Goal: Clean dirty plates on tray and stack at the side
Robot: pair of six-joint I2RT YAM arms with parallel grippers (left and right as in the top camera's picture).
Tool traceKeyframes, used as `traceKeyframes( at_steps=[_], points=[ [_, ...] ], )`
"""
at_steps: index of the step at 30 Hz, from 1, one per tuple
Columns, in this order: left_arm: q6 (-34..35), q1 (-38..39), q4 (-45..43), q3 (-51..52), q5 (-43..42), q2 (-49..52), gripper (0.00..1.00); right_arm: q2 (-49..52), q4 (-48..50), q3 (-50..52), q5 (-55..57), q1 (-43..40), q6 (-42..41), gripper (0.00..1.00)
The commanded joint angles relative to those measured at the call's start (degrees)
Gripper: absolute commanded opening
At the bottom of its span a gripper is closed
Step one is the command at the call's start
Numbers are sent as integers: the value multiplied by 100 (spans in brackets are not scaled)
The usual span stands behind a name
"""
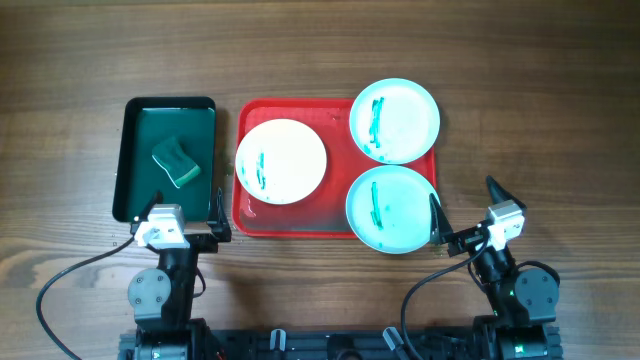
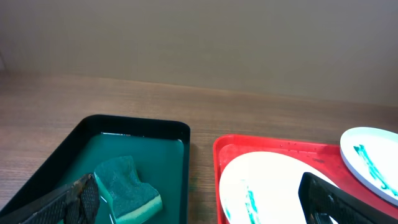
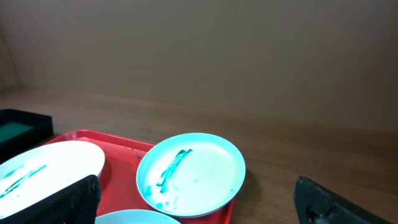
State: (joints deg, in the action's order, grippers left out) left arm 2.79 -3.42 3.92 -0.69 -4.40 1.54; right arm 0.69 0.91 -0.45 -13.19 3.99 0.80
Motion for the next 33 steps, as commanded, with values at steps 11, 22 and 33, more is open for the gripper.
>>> traceKeyframes(
  at_steps=[11,22,33],
  points=[
    [-109,20,22,37,107,-63,100,22,50,15,44,17,-225,100],
    [610,15,-144,-166,-496,15,100,369,205,-505,-455,17,-890,100],
    [667,15,1217,-2653,-1276,2048,100,2618,-203,-2695,-1132,17,-844,100]
  ],
)
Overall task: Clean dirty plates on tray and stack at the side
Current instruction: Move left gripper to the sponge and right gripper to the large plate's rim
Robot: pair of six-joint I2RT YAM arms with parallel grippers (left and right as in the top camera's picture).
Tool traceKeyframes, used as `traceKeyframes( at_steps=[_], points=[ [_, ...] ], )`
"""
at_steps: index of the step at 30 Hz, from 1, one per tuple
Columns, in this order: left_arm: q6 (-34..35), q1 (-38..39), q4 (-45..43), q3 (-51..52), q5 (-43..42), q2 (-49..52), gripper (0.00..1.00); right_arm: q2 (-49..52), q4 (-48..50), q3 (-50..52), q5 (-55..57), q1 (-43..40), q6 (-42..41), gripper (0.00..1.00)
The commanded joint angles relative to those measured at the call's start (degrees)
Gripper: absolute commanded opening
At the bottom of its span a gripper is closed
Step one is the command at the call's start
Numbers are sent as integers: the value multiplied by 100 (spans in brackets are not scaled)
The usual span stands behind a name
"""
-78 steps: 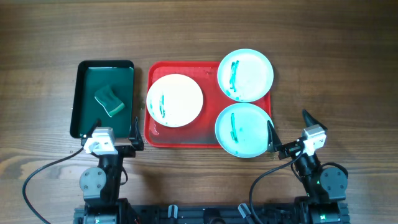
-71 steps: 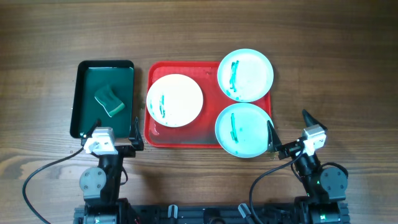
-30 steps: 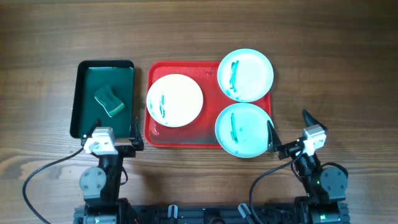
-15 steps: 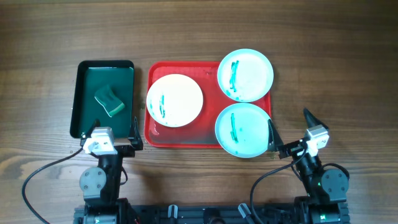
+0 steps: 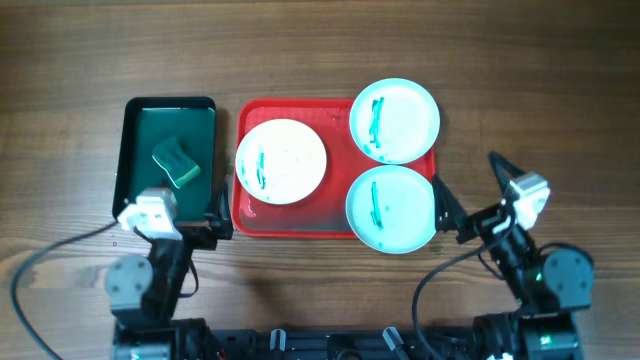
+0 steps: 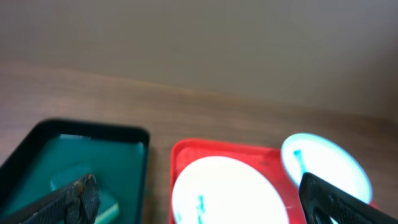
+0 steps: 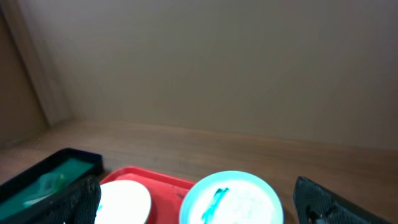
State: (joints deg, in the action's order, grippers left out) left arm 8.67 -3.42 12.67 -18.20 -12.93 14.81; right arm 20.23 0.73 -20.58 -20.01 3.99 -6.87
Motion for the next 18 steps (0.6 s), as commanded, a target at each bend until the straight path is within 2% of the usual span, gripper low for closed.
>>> traceKeyframes(
  at_steps=[1,5,10,14,16,18],
  points=[
    [79,15,544,-1202,-444,992,100,901,-313,-909,-540,17,-79,100],
    [57,15,1685,-2653,-444,2326,100,1958,-990,-1950,-981,17,-70,100],
    [-382,15,3589,-4695,-367,4190,100,3517,-2610,-3630,-1209,20,166,100],
    [-417,15,5281,-6111,201,5637,100,4802,-4046,-5029,-1333,24,514,100],
    [-420,15,5792,-6645,424,6349,100,5475,-4830,-5705,-1333,24,994,100],
    [-415,17,5772,-6756,446,6798,100,5888,-4964,-5895,-1329,24,1338,100]
  ],
)
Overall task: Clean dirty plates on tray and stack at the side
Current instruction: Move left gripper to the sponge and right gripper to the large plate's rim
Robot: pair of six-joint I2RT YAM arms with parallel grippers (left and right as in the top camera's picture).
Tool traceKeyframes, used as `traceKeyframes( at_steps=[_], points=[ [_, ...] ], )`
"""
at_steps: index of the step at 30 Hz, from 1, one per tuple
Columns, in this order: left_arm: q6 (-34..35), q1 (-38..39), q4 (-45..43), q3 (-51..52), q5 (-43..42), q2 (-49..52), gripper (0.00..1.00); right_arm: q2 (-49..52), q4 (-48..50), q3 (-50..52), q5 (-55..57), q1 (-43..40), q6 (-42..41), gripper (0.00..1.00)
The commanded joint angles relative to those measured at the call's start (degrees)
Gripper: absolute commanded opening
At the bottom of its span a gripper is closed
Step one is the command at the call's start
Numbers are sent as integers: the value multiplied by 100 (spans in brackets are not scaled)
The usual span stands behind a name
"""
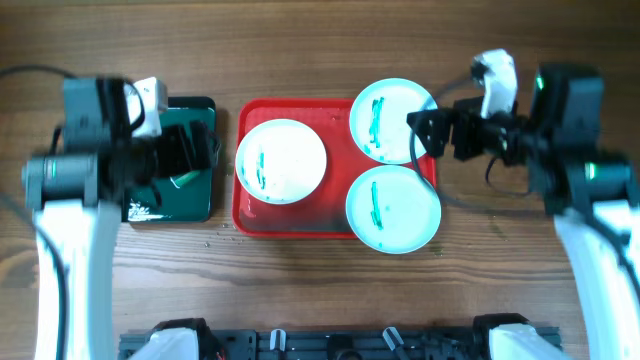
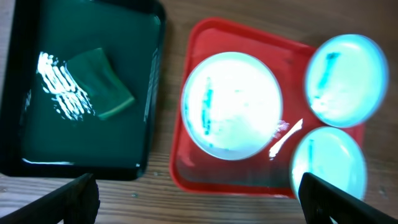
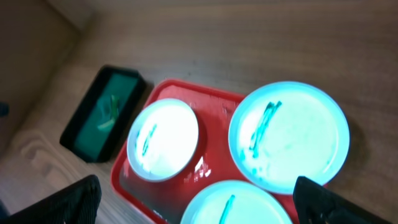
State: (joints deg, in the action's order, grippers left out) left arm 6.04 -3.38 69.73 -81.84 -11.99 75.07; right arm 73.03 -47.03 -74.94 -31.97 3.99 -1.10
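A red tray (image 1: 335,225) carries three dirty plates with teal smears: a white plate (image 1: 281,161) on the left, a light blue plate (image 1: 394,120) at the back right and another light blue plate (image 1: 393,208) at the front right. A green sponge (image 2: 99,84) lies in water in the dark green tray (image 2: 87,146). My left gripper (image 1: 195,150) hangs open high over the green tray's right side, empty. Over the right edge of the back blue plate, my right gripper (image 1: 435,132) is also open and empty. Both wrist cameras look down on the plates.
The green tray (image 1: 165,205) stands just left of the red tray, with a narrow strip of wooden table (image 1: 320,290) between them. Bare wood lies right of the red tray and along the front edge. Arm cables run at both sides.
Both arms have gone from low at the table's front edge to high over the work area, the left above the green tray, the right by the back blue plate. Plates and sponge lie unchanged.
Both arms first sat folded at the front edge, grippers open, cameras looking level across the table. Then they had lifted a little and swung outward. Now both are stretched out and look down on the trays, and nothing has been touched.
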Motion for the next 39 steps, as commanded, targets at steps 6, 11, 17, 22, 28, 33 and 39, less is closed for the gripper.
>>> traceKeyframes(
  at_steps=[6,11,17,22,28,33,39],
  points=[
    [-129,17,-308,-389,118,1646,100,1572,120,-455,-376,39,-352,96],
    [-133,15,-479,-389,133,1945,100,2175,299,-459,98,667,-1110,87],
    [122,-33,-588,-389,400,1943,98,2745,468,-474,1425,1856,-2083,73],
    [688,-39,-588,-389,887,1945,95,3390,1043,-474,2076,2520,-2612,63],
    [684,-37,-490,-389,890,1945,100,4277,1366,-474,2135,2782,-3224,55],
    [686,-39,-476,-389,890,1945,100,4575,1515,-597,1971,2754,-3390,49],
    [691,-39,-459,-387,1038,2149,99,4861,1744,-597,1991,2883,-3958,28]
  ],
)
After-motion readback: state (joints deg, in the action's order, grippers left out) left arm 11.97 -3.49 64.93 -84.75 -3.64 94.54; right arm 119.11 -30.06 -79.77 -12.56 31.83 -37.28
